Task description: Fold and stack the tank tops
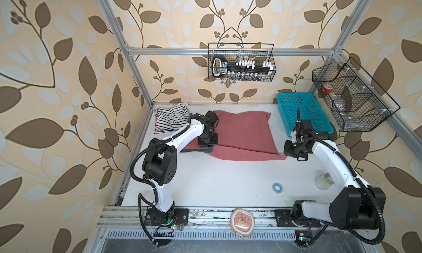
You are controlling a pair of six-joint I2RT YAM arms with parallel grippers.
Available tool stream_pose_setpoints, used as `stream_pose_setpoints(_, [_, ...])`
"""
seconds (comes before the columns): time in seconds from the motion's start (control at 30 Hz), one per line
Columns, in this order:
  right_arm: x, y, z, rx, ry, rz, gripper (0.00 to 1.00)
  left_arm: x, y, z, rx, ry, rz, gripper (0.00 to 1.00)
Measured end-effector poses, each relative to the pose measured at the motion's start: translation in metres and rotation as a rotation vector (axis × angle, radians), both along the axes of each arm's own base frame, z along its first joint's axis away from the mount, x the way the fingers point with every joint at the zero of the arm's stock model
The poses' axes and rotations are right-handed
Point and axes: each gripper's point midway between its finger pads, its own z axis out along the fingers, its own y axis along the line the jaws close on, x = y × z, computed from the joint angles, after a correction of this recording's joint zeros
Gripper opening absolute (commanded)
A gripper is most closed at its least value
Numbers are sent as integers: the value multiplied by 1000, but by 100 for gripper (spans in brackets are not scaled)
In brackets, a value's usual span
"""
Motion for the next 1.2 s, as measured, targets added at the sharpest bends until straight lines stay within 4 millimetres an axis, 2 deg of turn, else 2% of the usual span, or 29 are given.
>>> stream_pose_setpoints(0.13, [13, 0, -7, -7, 48, 20, 0, 0, 4, -1, 23, -4, 4, 0])
stream_pose_setpoints(0.3, [39, 6, -15, -20, 96, 64, 0, 2, 7, -4, 43, 0, 6, 0])
stream_pose_setpoints(0.43, [66, 16, -14, -31, 92, 109, 0, 13, 9, -9, 51, 8, 13, 0])
stream_pose_setpoints(0.57, [87, 20, -24, -41, 116, 132, 0, 29, 11, -18, 57, 19, 26, 0])
stream_pose_setpoints(0.77, [102, 18, -53, -58, 200, 145, 0, 43, 17, -37, 73, 53, 34, 0])
stream_pose_setpoints(0.87, [108, 16, -61, -69, 222, 147, 1, 50, 19, -43, 74, 60, 40, 0])
stream_pose_setpoints(1.2, [138, 13, -62, -101, 213, 156, 6, 67, 13, -52, 67, 61, 25, 0])
